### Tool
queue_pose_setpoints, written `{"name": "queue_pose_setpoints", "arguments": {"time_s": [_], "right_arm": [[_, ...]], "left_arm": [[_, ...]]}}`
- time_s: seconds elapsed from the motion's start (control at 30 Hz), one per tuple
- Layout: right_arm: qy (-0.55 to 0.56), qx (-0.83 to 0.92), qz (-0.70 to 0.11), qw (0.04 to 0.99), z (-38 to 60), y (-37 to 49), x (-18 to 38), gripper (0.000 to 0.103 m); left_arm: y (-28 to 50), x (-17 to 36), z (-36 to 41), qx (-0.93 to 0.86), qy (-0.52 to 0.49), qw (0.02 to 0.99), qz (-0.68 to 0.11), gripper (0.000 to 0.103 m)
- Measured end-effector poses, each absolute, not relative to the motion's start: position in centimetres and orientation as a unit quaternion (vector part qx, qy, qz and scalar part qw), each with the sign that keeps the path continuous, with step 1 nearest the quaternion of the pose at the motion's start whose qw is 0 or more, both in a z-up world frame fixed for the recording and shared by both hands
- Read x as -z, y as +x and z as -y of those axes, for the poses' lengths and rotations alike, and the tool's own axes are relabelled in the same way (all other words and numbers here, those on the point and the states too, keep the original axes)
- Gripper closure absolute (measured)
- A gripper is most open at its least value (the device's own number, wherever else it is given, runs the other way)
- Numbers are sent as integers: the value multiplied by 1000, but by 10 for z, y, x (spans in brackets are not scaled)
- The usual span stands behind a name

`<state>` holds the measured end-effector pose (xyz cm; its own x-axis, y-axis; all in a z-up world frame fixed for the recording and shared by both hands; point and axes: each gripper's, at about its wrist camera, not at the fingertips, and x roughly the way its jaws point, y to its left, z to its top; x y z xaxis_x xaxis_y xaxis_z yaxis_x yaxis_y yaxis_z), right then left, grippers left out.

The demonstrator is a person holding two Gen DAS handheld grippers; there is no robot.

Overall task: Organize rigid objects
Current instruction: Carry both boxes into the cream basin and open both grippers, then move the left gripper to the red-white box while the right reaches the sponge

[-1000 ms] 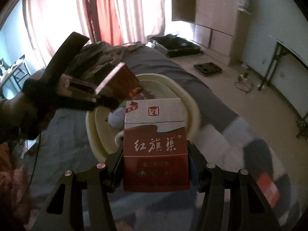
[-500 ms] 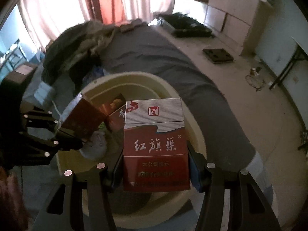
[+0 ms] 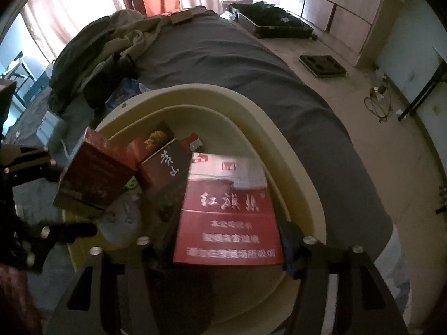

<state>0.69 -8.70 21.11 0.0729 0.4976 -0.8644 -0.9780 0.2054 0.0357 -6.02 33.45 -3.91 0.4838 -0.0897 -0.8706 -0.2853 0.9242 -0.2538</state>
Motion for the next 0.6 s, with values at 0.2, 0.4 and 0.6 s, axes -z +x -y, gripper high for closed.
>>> {"name": "queue_pose_setpoints", "arguments": {"time_s": [0.2, 0.4, 0.6], "right_arm": [[-213, -556, -386, 705, 127, 19, -247, 5], [-115, -515, -353, 772, 233, 39, -296, 0], [-102, -453, -343, 816, 376, 37, -314, 0]], "left_arm": [[-60, 17, -327, -63, -191, 855, -479, 0], [-45, -19, -293, -42, -184, 872, -453, 0], [-31, -61, -243, -14, -145, 892, -429, 0]]}}
